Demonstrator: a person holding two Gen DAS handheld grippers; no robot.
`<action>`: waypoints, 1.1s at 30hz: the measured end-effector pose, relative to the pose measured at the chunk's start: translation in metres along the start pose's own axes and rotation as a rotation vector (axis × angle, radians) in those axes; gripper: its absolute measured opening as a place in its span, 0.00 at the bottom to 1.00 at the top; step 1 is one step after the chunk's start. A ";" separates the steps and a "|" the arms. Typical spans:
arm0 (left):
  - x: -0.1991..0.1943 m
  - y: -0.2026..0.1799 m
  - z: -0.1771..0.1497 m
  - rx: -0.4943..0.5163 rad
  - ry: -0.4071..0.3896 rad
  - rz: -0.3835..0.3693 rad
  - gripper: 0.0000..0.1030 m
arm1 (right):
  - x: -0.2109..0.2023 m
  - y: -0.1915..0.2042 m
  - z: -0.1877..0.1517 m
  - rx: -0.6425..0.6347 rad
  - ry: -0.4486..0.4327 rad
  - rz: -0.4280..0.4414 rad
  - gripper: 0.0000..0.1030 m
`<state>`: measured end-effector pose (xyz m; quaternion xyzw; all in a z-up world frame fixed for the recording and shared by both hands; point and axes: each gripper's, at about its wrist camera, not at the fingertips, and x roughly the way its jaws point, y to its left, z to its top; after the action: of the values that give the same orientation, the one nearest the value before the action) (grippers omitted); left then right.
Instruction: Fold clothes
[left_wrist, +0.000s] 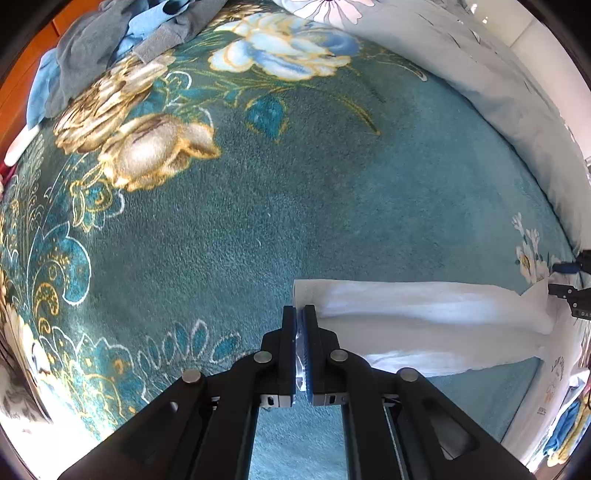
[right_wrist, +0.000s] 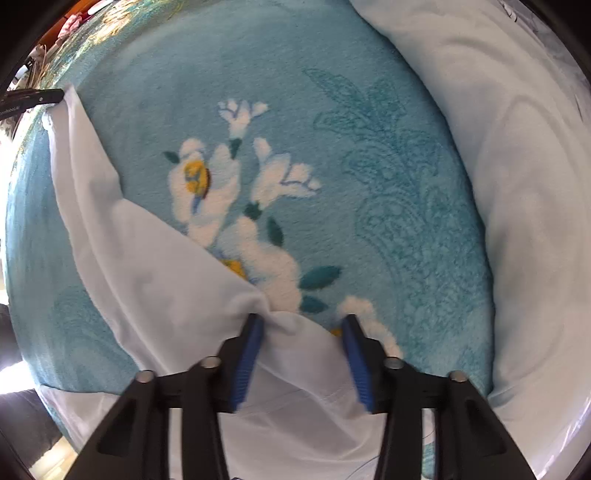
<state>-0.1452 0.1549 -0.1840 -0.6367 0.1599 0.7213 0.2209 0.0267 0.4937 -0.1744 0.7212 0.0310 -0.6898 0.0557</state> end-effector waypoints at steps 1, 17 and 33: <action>0.000 0.000 -0.001 -0.005 0.002 -0.001 0.04 | 0.000 0.003 -0.001 -0.004 0.002 0.002 0.28; -0.005 -0.001 0.011 -0.066 -0.040 -0.012 0.03 | -0.006 -0.006 -0.029 0.170 -0.045 -0.073 0.04; 0.021 -0.030 0.023 0.034 -0.047 -0.133 0.30 | -0.006 -0.005 -0.053 0.208 -0.042 -0.081 0.04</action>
<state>-0.1511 0.1951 -0.2001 -0.6250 0.1241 0.7170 0.2827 0.0784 0.5050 -0.1660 0.7067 -0.0127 -0.7058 -0.0467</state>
